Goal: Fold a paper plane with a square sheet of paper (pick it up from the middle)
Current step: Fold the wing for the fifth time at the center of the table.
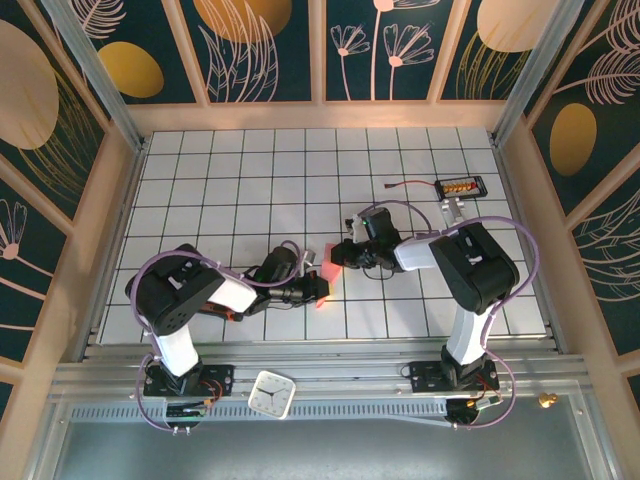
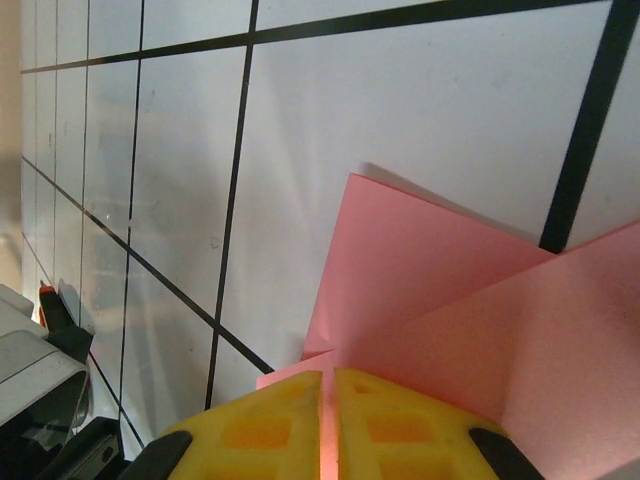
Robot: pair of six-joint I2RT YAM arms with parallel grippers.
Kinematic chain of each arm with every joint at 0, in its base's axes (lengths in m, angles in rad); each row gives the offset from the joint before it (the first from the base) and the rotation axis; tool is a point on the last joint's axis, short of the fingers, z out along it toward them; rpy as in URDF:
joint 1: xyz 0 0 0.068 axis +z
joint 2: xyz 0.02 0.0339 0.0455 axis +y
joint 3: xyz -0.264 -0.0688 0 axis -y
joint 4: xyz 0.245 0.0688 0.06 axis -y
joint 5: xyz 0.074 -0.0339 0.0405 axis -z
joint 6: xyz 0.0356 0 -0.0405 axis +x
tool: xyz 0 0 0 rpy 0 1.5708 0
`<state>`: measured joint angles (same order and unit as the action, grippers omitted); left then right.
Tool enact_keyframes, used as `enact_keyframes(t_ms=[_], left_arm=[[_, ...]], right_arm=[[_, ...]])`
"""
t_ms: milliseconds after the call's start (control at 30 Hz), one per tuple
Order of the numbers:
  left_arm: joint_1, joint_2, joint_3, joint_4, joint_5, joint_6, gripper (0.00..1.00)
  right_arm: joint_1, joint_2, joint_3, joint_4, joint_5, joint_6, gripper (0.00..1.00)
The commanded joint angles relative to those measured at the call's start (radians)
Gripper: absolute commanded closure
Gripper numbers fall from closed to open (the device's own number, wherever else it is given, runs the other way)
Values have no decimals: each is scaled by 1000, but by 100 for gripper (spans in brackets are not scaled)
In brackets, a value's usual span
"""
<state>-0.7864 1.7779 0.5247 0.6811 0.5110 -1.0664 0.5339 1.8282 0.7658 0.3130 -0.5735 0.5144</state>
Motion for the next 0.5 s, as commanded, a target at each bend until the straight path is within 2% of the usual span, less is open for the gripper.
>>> enact_keyframes(t_ms=[0, 133, 267, 467], left_arm=[[-4, -58, 17, -104, 40, 0, 92], [3, -105, 72, -121, 44, 25, 90], [40, -34, 96, -119, 26, 40, 100], [47, 46, 123, -153, 39, 85, 100]], right_arm=[[-24, 35, -39, -45, 64, -36, 87], [-24, 27, -39, -57, 66, -45, 87], [-25, 25, -40, -55, 67, -46, 88], [-29, 21, -39, -68, 77, -52, 88]])
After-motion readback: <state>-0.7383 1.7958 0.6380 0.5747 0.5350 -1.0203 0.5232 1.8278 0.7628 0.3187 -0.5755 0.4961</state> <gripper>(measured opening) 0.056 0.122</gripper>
